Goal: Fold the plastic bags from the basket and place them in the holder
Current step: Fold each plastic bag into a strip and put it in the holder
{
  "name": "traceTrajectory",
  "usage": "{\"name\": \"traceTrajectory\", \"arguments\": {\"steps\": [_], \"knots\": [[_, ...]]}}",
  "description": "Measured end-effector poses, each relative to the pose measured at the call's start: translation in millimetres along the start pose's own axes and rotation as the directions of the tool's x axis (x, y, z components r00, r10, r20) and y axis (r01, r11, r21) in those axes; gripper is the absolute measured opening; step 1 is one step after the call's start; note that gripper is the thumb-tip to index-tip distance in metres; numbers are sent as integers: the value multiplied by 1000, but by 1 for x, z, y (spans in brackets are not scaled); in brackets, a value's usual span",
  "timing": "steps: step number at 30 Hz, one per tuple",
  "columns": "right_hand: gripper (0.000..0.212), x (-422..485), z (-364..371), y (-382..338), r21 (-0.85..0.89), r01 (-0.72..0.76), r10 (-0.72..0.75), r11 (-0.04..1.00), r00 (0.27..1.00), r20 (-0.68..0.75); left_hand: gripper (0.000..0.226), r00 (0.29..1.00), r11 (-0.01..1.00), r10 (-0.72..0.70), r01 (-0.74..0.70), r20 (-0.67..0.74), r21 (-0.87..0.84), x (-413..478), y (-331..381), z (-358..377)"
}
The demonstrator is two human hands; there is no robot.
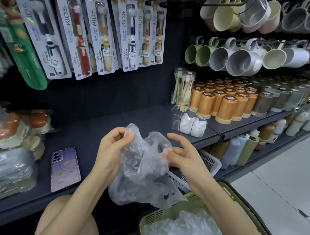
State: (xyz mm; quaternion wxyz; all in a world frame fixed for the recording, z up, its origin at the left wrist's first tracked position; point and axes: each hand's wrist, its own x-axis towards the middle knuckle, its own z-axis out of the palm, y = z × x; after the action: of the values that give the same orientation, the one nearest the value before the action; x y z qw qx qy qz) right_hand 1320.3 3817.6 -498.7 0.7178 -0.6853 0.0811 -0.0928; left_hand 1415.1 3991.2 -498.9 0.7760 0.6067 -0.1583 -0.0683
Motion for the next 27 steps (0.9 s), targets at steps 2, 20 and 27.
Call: {"name": "traceTrajectory", "arguments": {"steps": [2, 20, 27], "knots": [[41, -1, -10, 1, 64, 2, -3, 998, 1000, 6, 15, 999, 998, -11, 9, -40, -58, 4, 4, -10], [23, -3, -77, -4, -573, 168, -148, 802, 986, 82, 40, 976, 957, -100, 41, -192, -288, 34, 13, -55], [8, 2, -75, 7, -795, 207, -307, 570, 951, 27, 16, 960, 979, -109, 60, -256, -194, 37, 8, -59]]}}
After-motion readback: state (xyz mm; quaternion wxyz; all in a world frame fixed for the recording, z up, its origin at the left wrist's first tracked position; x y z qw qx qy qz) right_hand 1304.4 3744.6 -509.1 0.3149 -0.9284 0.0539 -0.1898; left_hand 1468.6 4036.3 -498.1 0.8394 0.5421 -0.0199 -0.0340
